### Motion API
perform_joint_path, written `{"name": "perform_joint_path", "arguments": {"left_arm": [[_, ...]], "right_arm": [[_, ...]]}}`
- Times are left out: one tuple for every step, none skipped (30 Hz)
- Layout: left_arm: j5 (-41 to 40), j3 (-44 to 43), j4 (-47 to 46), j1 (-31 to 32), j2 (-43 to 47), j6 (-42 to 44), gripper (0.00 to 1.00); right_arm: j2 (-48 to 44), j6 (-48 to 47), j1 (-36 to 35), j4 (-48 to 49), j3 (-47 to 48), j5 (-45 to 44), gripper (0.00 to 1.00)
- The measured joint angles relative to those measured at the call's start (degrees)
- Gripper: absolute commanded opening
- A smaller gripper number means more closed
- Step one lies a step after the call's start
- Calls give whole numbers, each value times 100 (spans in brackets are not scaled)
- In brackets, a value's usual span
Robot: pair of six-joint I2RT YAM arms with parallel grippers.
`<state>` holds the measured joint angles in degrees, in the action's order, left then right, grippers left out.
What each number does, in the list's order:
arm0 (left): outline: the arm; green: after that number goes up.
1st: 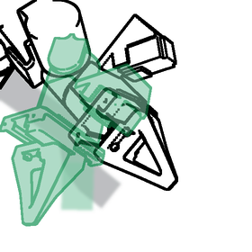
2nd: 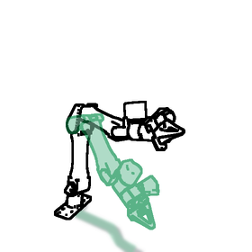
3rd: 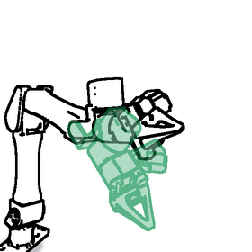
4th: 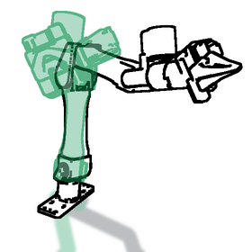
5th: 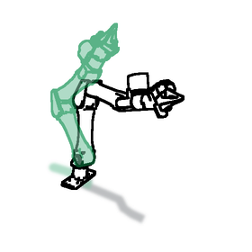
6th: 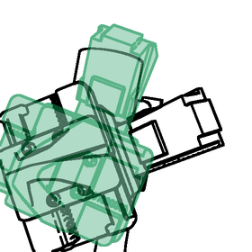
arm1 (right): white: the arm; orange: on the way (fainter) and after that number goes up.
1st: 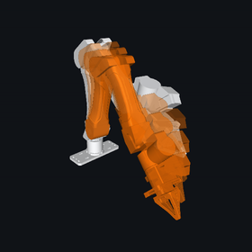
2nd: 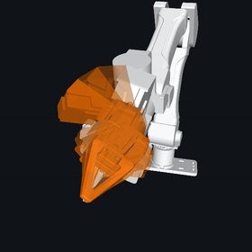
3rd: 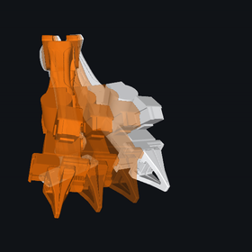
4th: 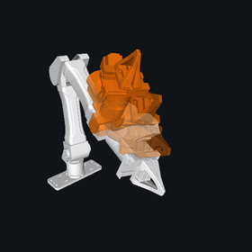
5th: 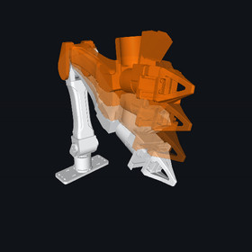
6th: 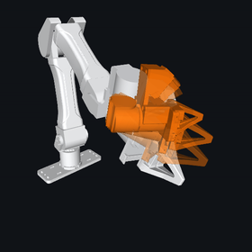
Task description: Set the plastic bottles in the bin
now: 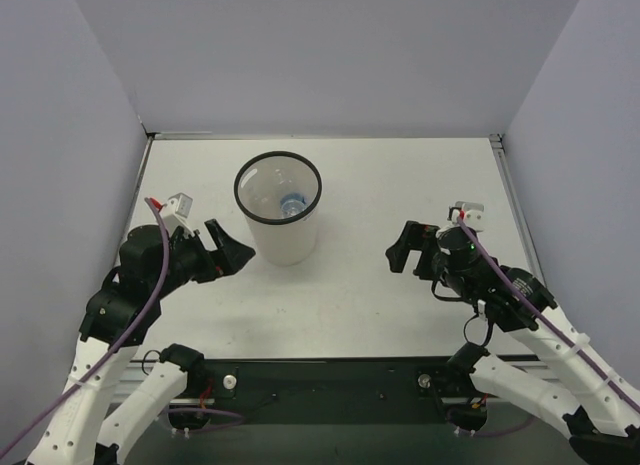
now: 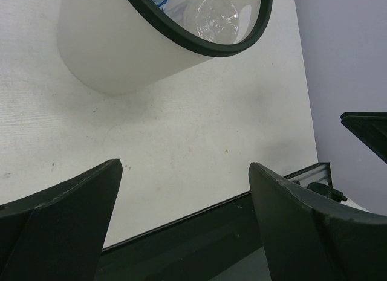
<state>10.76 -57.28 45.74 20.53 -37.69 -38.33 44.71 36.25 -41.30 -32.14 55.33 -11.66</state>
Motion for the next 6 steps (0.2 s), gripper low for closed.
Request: {"name": "perform_joint_path", "arguments": {"left_arm": [[-2, 28, -4, 0, 20, -9, 98], [-2, 46, -2, 0, 42, -20, 97], [-2, 66, -4, 0, 63, -24, 97], [-2, 79, -2, 0, 83, -31, 97], [-2, 98, -4, 0, 111, -37, 97], [-2, 120, -2, 0, 140, -46, 97]], "right_arm": [[-39, 15, 0, -2, -42, -11, 100], [-76, 24, 0, -15, -74, -13, 100], [-109, 42, 0, -20, -105, -15, 100], [-142, 50, 0, -22, -140, -17, 100], [-166, 68, 0, -31, -164, -15, 100], [-181, 87, 0, -33, -181, -17, 100]]}}
